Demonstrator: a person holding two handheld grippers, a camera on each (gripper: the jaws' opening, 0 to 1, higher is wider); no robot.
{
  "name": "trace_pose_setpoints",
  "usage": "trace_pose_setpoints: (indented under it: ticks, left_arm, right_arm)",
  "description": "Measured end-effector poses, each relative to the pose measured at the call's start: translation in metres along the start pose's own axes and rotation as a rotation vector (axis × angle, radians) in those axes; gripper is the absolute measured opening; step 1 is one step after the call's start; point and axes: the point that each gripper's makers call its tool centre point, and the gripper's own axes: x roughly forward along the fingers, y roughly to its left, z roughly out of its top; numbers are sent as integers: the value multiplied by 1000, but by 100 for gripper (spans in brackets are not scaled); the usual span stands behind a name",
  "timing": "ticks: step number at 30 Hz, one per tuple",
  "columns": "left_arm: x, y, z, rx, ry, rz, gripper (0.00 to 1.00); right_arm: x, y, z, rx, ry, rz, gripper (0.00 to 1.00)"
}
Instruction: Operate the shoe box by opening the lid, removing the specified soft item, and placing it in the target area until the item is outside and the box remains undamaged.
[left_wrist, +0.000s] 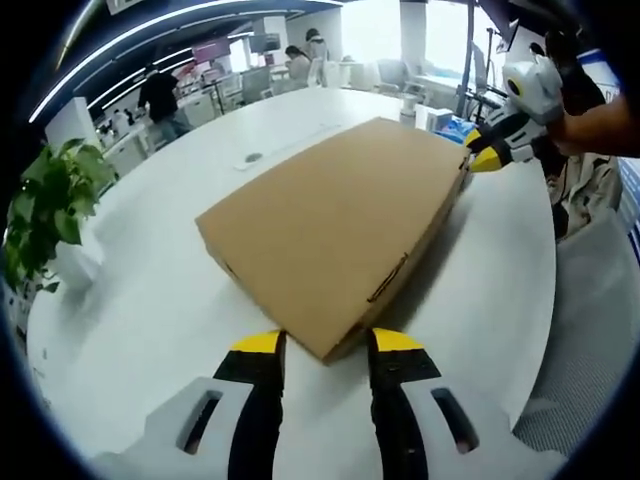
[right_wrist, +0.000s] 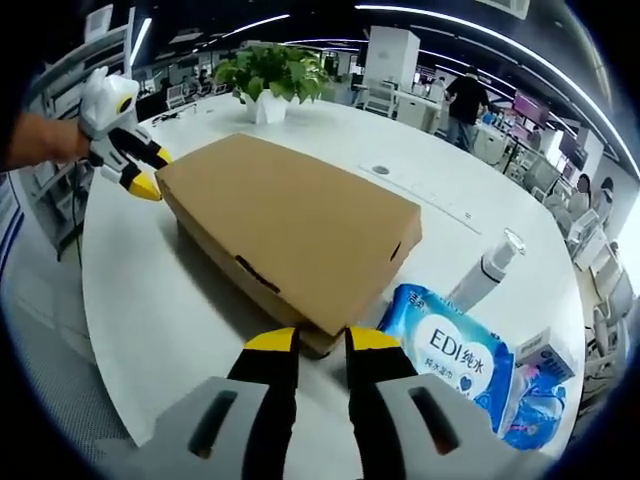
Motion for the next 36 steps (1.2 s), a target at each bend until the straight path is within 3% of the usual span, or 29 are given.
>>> trace_pose_setpoints:
  ticks: [8,15,22,27,32,36]
  left_arm:
    - [-4,-2,-1,-11,-3,1,32]
    - [-23,-8,-10,-39,-6,16,36]
    - [-55,-24,-18,-68,-56,31,43]
    - [-78,-46,-25,-91,-110,29,48]
    - [-93,-61,-35,-152,-162,31,61]
    - [-105,-67,-42,-161,-178,37,67]
  right_arm:
    - [-2,3,-6,-10,22,-4,16]
    - [-28,-6,-14,48,3,-57,20]
    - [-69,-13,-33,179,-42,-178,44]
    - [-102,-3,-50,226,-77,-250,60]
    - [-136,5,-64,255,-127,-333,70]
    - [-153,16,-77,286,-124,-357,74]
